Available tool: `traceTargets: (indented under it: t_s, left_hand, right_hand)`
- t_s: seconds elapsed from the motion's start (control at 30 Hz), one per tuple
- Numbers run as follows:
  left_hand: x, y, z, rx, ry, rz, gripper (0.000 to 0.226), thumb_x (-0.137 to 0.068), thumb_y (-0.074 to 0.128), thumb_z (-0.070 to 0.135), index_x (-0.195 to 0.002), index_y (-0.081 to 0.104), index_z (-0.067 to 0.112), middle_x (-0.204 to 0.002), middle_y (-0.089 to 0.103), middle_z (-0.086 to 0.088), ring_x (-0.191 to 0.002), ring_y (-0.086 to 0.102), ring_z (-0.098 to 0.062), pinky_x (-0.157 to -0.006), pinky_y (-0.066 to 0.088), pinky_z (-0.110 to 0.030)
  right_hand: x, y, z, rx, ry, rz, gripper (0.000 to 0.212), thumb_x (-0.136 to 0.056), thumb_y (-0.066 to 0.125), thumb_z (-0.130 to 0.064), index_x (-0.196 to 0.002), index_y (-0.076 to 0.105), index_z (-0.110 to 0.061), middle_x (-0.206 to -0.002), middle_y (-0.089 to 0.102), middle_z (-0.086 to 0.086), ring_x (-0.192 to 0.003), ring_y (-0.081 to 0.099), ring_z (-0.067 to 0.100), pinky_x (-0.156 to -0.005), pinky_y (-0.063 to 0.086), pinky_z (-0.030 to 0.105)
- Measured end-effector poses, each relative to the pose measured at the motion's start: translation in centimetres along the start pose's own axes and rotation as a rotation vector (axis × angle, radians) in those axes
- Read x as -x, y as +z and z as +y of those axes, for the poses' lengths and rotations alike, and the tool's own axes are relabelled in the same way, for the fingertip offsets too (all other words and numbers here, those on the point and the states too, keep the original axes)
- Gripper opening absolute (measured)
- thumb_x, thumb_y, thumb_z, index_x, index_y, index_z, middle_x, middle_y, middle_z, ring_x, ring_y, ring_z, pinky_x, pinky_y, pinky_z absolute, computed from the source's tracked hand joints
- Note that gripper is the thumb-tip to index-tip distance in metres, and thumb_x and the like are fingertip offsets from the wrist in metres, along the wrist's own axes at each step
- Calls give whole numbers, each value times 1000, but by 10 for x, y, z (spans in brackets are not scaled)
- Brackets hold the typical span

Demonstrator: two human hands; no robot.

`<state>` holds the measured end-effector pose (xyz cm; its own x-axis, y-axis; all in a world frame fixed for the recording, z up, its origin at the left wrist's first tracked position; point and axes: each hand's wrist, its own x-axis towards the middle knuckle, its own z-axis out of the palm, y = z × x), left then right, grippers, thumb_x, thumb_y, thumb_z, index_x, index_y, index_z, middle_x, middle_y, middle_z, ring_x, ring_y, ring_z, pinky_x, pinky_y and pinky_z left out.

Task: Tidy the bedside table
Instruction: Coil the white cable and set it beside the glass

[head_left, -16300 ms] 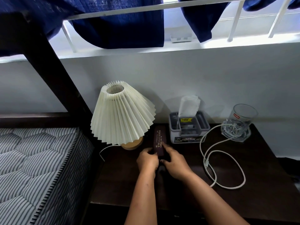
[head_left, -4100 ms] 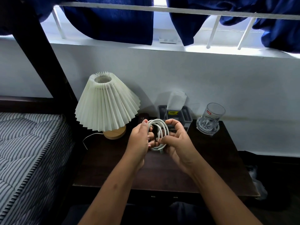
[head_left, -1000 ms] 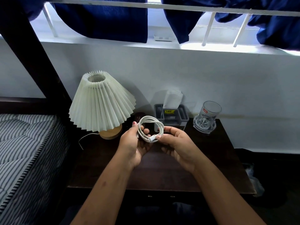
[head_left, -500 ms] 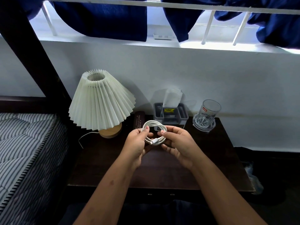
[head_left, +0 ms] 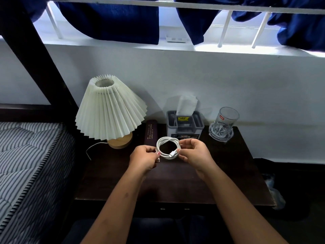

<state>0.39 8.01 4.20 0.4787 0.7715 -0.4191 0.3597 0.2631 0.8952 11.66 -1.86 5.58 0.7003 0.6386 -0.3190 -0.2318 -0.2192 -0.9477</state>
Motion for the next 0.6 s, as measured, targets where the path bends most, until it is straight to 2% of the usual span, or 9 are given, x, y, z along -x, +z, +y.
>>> traceTargets:
  t_s: [0.1, 0.23, 0.3, 0.37, 0.43, 0.5, 0.6]
  left_hand:
    - [-4, 1, -7, -38, -7, 34, 15, -82, 65, 4, -74, 64, 16, -69, 64, -7, -60, 56, -15, -61, 49, -28]
    - [-6, 10, -10, -7, -10, 59, 14, -80, 67, 2, -80, 65, 15, -66, 64, -2, -58, 58, -12, -72, 55, -31]
    - [-7, 18, -10, 16, -5, 57, 15, -79, 69, 1, -81, 66, 15, -65, 63, -1, -57, 58, -12, -72, 54, -29]
    - [-8, 27, -12, 5, -3, 45, 14, -77, 70, 2, -83, 69, 15, -65, 64, 0, -63, 61, -16, -76, 55, -32]
    - [-10, 36, -14, 16, -13, 21, 14, -77, 70, 2, -85, 70, 13, -65, 63, -1, -68, 63, -20, -80, 54, -34]
    - [-11, 44, -17, 28, -14, 1, 13, -77, 70, 1, -83, 69, 13, -64, 62, -1, -65, 61, -18, -77, 52, -33]
    - [-16, 54, -21, 71, -3, 7, 14, -78, 69, 2, -78, 66, 15, -63, 59, -2, -59, 57, -14, -66, 51, -24]
  right_hand:
    - [-4, 3, 5, 50, 22, -11, 22, -79, 59, 12, -93, 61, -6, -89, 63, 8, -83, 61, 17, -70, 54, 24]
    - [-9, 4, 8, 74, 65, 14, 25, -80, 58, 8, -83, 60, -16, -94, 64, 6, -88, 61, 18, -84, 53, 38]
    - [-10, 1, 10, 98, 91, 35, 25, -81, 57, 6, -88, 59, -18, -99, 64, 2, -93, 60, 18, -87, 52, 41]
    - [-11, -5, 11, 88, 86, 56, 28, -81, 55, 7, -95, 60, -17, -105, 65, 2, -98, 61, 19, -84, 53, 39]
    - [-12, -13, 13, 64, 66, 80, 29, -81, 54, 9, -92, 61, -17, -107, 66, 7, -95, 63, 20, -75, 53, 32]
    - [-12, -21, 15, 38, 56, 94, 30, -81, 55, 10, -87, 62, -19, -98, 67, 8, -87, 63, 18, -68, 52, 26]
    - [-13, -32, 17, 10, 62, 86, 28, -81, 55, 13, -89, 63, -12, -85, 65, 6, -76, 62, 15, -64, 53, 25]
